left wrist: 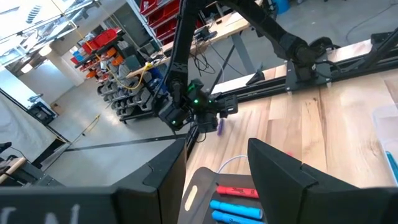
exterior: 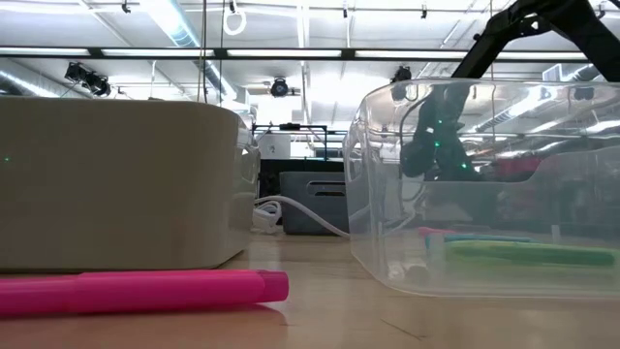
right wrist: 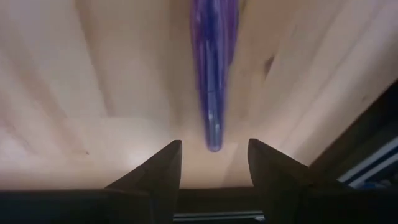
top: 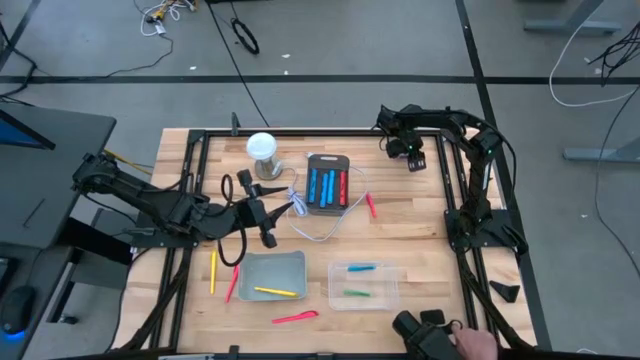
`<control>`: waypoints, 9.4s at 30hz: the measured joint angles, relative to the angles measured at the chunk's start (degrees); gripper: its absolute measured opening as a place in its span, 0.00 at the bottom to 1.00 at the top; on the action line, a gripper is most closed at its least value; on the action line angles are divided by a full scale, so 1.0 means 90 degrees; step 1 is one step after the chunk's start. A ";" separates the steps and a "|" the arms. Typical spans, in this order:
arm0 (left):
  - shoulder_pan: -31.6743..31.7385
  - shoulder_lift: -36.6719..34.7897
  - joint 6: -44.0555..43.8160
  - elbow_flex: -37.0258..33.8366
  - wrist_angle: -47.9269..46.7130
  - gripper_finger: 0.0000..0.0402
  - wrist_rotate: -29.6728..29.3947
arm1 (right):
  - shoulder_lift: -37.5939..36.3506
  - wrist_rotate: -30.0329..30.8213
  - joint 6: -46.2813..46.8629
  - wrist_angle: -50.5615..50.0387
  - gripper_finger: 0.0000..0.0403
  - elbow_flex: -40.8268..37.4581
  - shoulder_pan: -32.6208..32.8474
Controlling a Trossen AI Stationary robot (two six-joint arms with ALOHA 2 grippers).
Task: Pick & Place Markers
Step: Put the purple pen into the transparent bin
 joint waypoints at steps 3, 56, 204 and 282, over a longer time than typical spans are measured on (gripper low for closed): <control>0.0000 0.0000 -0.0075 0.0000 -0.0018 0.45 0.0130 | 0.0000 -0.0024 -0.0291 0.0096 0.46 0.0000 0.0005; 0.0000 0.0002 -0.0491 0.0000 -0.0568 0.45 0.0190 | -0.1149 -0.1318 0.2903 -0.2304 0.03 -0.0011 0.1675; 0.0325 0.0015 -0.0828 0.0000 -0.0865 0.45 0.1387 | -0.3636 -0.5448 2.1630 -0.1192 0.45 -0.3441 1.0180; 0.0390 0.0015 -0.0848 0.0000 -0.0941 0.45 0.2011 | -0.3633 -0.3189 1.3436 0.0308 0.45 -0.2288 1.0141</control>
